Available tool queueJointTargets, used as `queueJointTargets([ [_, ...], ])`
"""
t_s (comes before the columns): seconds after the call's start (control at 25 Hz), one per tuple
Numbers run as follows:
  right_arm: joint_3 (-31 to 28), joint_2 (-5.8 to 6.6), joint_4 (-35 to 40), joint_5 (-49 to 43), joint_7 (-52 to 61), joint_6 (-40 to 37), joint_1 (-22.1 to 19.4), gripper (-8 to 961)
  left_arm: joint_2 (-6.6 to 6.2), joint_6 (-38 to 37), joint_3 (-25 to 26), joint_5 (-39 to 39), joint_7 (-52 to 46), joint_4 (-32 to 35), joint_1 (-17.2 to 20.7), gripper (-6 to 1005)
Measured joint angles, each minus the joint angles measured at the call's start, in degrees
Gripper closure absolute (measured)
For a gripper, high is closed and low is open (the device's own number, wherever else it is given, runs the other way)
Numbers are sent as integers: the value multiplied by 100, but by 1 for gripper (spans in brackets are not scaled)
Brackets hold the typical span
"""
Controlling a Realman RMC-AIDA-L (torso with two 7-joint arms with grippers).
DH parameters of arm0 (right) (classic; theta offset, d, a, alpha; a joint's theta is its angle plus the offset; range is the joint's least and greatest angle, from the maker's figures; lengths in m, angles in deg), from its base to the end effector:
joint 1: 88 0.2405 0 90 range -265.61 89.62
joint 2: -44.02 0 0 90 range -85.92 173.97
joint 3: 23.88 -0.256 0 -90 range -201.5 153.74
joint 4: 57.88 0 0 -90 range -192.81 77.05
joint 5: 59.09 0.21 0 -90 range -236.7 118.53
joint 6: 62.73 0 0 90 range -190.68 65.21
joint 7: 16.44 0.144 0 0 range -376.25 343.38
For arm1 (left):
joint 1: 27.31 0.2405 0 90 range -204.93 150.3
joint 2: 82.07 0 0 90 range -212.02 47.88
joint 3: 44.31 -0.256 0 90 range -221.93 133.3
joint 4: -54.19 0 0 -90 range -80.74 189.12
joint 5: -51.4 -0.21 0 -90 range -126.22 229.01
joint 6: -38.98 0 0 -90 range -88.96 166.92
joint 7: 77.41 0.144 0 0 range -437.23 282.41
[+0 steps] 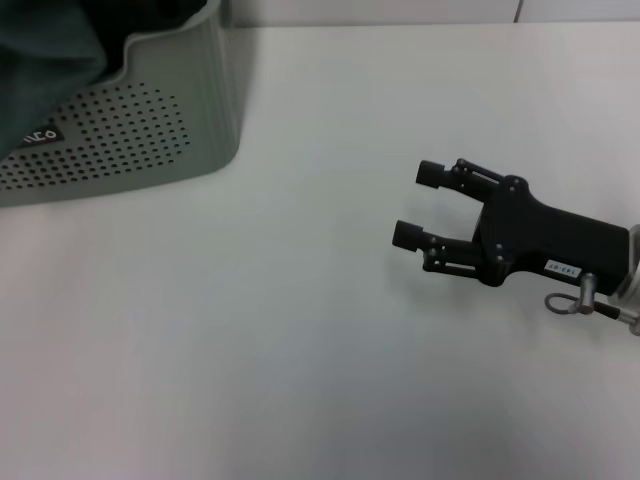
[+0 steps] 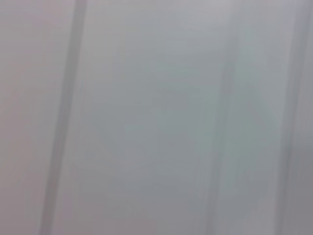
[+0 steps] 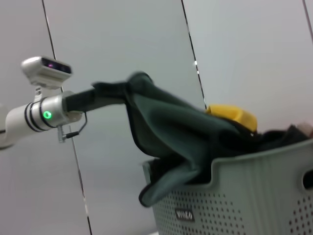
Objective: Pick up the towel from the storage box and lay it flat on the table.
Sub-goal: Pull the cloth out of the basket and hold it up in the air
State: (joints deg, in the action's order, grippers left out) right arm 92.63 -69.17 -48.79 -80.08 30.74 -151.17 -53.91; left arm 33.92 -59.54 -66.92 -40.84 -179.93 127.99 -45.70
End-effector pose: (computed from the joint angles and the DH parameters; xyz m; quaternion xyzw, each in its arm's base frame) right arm 0.2296 0.3075 -0.0459 -0.8928 0.1280 0.4133 0.1254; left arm -0.2508 0.2946 0.2028 -0.8359 -0.1861 -0.3725 0.3577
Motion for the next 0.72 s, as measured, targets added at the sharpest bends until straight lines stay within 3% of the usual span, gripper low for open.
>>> queueJointTargets([
  [0.12, -131, -15, 4, -2, -153, -197, -42, 97, -28, -703, -26, 1094, 305, -128, 78, 972],
  [0.24, -242, -38, 25, -9, -335, -433, -44, 97, -137, -1463, -59, 1922, 520, -413, 45, 975],
  [0.36, -330, -26, 133, -23, -467, -746, -44, 97, -399, -1777, -582, 2593, 520, -764, 62, 977],
  [0.52, -362, 49, 210, 2, -475, -1279, -12, 97, -901, -1796, -1966, 3259, 638, -913, 248, 979],
  [0.6, -391, 101, 211, 1, -323, -1561, 13, 97, -1089, -1800, -2530, 3272, 679, -882, 245, 979],
  [0.72, -429, 197, 210, -30, 74, -1857, 44, 96, -1234, -1805, -3045, 3058, 744, -841, 176, 980],
])
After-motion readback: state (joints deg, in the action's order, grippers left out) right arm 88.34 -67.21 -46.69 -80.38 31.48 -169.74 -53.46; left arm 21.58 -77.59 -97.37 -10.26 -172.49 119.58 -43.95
